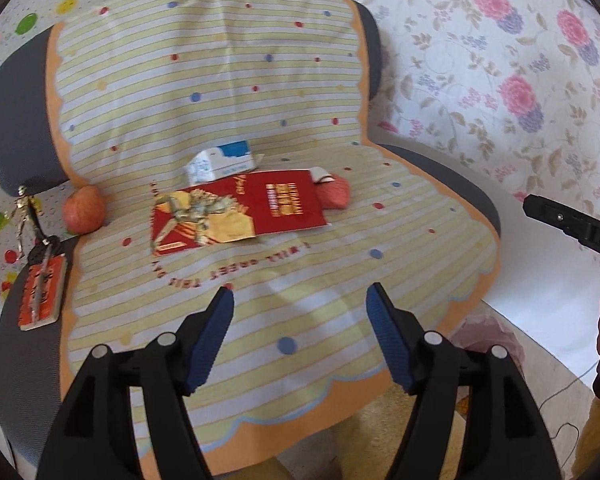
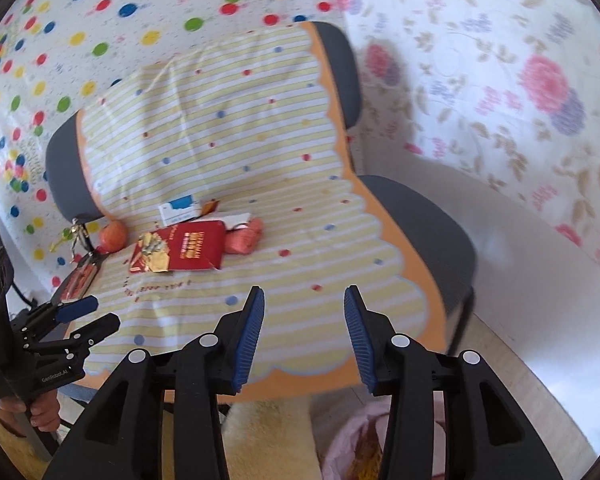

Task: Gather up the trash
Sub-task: 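Move both grippers back over the chair toward the red envelope, then lift the red Ultraman envelope by its edge with the right gripper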

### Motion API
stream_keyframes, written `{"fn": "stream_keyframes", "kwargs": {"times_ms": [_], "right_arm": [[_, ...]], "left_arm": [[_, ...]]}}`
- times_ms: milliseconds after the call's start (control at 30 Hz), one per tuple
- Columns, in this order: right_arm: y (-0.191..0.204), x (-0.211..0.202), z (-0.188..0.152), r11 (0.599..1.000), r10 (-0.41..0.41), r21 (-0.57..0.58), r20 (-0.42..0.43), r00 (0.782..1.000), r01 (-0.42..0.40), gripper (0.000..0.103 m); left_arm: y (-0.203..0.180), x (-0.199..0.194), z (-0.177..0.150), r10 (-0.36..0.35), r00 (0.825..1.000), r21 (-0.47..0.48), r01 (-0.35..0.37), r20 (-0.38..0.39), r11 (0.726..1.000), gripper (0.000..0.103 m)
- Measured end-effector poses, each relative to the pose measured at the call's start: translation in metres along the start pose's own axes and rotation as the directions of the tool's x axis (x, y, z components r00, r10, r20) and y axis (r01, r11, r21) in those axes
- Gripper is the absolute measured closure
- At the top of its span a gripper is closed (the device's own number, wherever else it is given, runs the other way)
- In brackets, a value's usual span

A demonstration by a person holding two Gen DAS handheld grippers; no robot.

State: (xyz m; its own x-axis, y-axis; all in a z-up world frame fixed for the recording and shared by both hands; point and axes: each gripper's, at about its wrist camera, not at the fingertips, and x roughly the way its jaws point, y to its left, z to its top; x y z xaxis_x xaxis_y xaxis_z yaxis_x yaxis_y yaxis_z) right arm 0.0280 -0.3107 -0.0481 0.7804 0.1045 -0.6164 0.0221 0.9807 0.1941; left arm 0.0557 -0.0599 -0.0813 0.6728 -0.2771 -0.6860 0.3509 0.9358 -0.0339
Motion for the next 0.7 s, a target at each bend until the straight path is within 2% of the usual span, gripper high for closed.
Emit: {"fn": "stream_keyframes", "kwargs": {"times_ms": [67,233,367,600,633,667,700], "right_arm": [[0.012,0.015,0.010,0.999,0.030,-0.035,-0.001,1.000,-0.030,0.059],[0.042,0.059,0.032,0.989,0.113,-0.093,-0.037,0.993,-0.116,0.059],[0.061,0.100,0.046,0.977,0.173,-0.110,-0.074,0.982,-0.180,0.059],[0.090,0.164,0.069,0.966,0.195,-0.152,-0.112,0.974,-0.211,0.060],[0.092,0.173,0.073,0.966,0.194,-0.154,-0.112,0.975,-0.210,0.062],[0.093,0.181,0.076,0.965,0.194,-0.155,-0.116,0.974,-0.211,0.075],[0.095,0.192,0.080,0.965,0.198,-0.150,-0.129,0.972,-0.216,0.080]], "left_arm": [[0.016,-0.001,0.004,0.053,0.999,-0.027,-0.053,-0.002,0.998,0.033],[0.052,0.007,0.010,0.113,0.994,-0.088,-0.112,0.004,0.990,0.033],[0.071,0.027,0.013,0.137,0.990,-0.125,-0.138,-0.015,0.983,0.033],[0.090,0.069,0.015,0.146,0.986,-0.141,-0.157,-0.086,0.977,0.033],[0.093,0.074,0.015,0.141,0.985,-0.145,-0.154,-0.098,0.977,0.033],[0.095,0.078,0.016,0.137,0.985,-0.146,-0.152,-0.107,0.978,0.033],[0.097,0.082,0.016,0.136,0.984,-0.146,-0.152,-0.118,0.977,0.033]]}}
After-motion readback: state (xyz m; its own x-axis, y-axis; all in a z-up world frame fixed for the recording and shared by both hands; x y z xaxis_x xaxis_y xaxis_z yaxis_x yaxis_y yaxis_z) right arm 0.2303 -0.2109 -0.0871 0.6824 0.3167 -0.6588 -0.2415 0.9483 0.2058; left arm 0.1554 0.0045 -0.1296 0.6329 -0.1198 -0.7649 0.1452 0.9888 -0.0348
